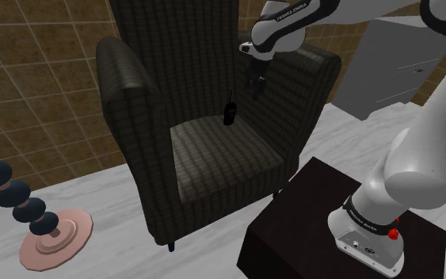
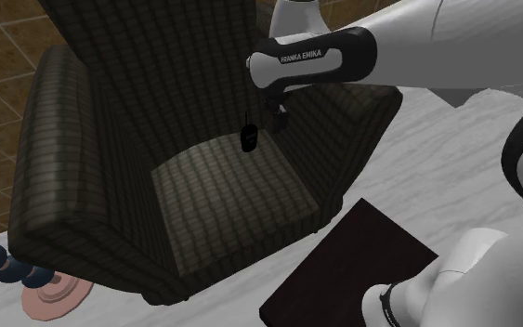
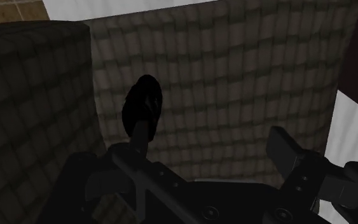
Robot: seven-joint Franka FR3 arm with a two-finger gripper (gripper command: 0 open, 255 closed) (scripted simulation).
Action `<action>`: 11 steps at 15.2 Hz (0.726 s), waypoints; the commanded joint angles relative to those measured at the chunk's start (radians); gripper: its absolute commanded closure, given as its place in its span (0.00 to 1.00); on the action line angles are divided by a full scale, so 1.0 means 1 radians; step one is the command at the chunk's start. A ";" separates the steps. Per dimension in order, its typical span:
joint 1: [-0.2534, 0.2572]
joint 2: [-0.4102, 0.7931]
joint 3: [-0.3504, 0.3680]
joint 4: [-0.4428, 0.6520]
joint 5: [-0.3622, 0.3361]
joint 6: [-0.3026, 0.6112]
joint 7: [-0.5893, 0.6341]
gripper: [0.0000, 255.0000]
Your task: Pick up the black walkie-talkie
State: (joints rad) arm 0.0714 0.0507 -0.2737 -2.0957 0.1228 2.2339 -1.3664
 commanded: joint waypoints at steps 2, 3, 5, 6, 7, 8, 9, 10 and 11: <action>-0.018 0.142 0.003 0.087 0.064 0.030 -0.143 0.00; -0.024 0.178 0.011 0.124 0.083 0.033 -0.182 0.00; -0.035 0.250 0.030 0.200 0.116 0.035 -0.258 0.00; -0.042 0.285 0.042 0.240 0.130 0.034 -0.292 0.00; -0.047 0.305 0.050 0.263 0.137 0.033 -0.312 0.00; -0.049 0.312 0.052 0.259 0.140 0.044 -0.315 0.00; -0.050 0.318 0.054 0.254 0.143 0.054 -0.318 0.00; -0.051 0.325 0.056 0.250 0.147 0.065 -0.321 0.00; -0.052 0.332 0.057 0.247 0.150 0.075 -0.325 0.00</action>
State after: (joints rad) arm 0.0209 0.3748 -0.2187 -1.8458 0.2688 2.2978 -1.6858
